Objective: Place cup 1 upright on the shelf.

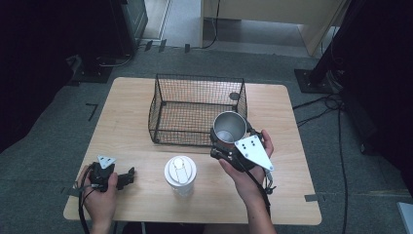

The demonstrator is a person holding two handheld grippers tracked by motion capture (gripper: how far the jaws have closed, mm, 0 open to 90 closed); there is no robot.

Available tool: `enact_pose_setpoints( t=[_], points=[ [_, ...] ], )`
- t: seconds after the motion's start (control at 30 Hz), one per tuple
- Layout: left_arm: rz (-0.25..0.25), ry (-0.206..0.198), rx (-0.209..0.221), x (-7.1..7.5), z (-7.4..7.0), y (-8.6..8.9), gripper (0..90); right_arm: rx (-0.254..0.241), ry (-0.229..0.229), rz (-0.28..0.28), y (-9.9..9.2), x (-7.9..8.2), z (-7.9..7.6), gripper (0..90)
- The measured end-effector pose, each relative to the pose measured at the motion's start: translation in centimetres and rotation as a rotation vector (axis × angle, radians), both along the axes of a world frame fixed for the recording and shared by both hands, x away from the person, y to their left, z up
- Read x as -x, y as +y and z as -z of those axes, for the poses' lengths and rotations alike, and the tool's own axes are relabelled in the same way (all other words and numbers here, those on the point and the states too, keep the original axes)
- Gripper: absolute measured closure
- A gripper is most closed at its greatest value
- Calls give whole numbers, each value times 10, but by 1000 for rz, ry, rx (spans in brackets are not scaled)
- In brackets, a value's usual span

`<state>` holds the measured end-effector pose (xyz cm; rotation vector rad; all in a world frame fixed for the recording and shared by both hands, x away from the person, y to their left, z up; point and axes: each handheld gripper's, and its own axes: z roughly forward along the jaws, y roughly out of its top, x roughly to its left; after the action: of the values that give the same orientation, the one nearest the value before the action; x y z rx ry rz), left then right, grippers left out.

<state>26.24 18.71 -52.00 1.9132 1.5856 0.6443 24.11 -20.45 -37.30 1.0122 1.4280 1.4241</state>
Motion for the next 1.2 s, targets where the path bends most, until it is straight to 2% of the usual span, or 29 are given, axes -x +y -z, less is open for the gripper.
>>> enact_pose_setpoints(
  t=[0.3,0.5,0.67,0.8,0.83,1.07,1.2],
  points=[
    [0,2,-1,0,0,0,1,-4,-32,-3,10,-18,-8,76],
    [-2,1,1,0,0,0,1,-9,-61,8,16,-37,-13,76],
    [-2,1,1,0,0,0,1,-13,-62,14,19,-49,-14,76],
    [-2,0,1,0,0,0,1,-26,-56,12,20,-66,-10,76],
    [-2,-1,1,0,0,0,1,-26,-56,12,20,-66,-10,76],
    [-3,-1,1,0,0,0,1,-50,-59,66,14,-94,-1,75],
    [-3,0,1,0,0,0,1,-93,-75,61,12,-108,1,74]
  ],
)
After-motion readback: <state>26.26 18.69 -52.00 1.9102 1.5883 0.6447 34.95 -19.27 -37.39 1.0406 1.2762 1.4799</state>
